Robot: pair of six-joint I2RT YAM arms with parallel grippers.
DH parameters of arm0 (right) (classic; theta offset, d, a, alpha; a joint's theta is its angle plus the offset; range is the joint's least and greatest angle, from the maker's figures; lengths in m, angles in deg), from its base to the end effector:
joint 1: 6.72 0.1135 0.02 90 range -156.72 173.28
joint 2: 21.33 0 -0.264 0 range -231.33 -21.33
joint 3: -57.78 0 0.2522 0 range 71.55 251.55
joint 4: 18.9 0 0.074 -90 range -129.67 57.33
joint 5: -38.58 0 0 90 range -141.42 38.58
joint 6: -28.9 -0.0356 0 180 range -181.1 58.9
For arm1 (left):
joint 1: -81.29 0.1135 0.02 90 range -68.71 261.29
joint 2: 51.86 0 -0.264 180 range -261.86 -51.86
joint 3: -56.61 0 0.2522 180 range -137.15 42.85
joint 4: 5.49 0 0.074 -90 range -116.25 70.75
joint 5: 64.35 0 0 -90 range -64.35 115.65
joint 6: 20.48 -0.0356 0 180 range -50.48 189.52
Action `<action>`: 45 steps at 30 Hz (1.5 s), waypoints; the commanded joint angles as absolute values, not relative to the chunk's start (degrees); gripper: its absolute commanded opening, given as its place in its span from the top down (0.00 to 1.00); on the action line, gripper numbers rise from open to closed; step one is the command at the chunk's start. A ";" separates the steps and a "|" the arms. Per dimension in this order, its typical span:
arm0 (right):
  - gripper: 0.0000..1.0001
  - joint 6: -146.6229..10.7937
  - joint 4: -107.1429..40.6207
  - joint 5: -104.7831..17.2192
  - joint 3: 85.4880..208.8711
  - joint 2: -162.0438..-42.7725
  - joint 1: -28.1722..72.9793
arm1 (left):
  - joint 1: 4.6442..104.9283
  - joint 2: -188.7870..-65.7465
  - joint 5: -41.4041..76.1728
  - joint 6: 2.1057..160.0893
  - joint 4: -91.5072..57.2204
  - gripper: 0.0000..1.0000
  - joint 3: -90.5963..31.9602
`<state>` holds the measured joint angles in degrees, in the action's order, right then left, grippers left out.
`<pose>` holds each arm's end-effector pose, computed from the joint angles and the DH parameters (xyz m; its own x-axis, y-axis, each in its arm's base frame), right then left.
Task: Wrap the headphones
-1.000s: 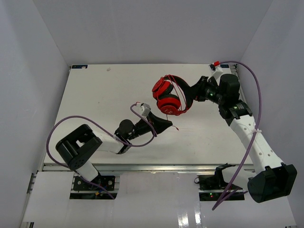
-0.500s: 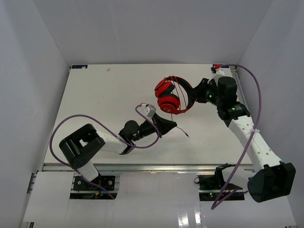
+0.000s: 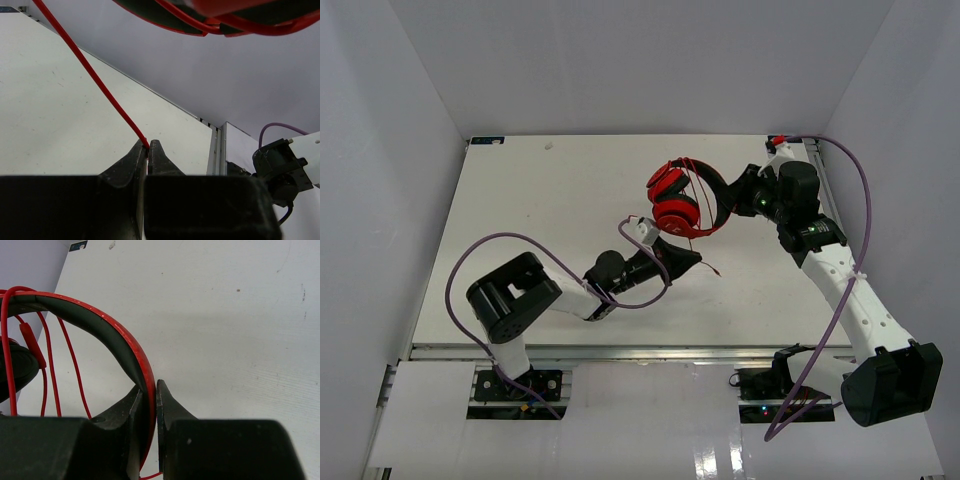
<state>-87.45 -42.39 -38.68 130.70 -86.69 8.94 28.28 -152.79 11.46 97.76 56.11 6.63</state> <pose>0.2526 0.0790 0.3568 -0.4443 0.3251 -0.8348 -0.3016 0.8232 0.4810 0.1949 -0.2733 0.1969 -0.3370 -0.3150 -0.8872 0.8625 0.2745 -0.4251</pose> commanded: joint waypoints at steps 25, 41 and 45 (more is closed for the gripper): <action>0.92 -89.49 -38.85 -37.89 136.96 -84.51 8.92 | 27.67 -162.69 14.77 96.15 63.66 0.80 0.40; 0.92 -88.76 -39.84 -39.20 138.43 -84.58 8.83 | 27.58 -167.29 14.16 98.29 67.84 0.98 -0.52; 0.92 -88.70 -39.96 -39.24 138.34 -84.73 8.83 | 27.53 -166.50 15.04 97.94 68.91 0.98 0.69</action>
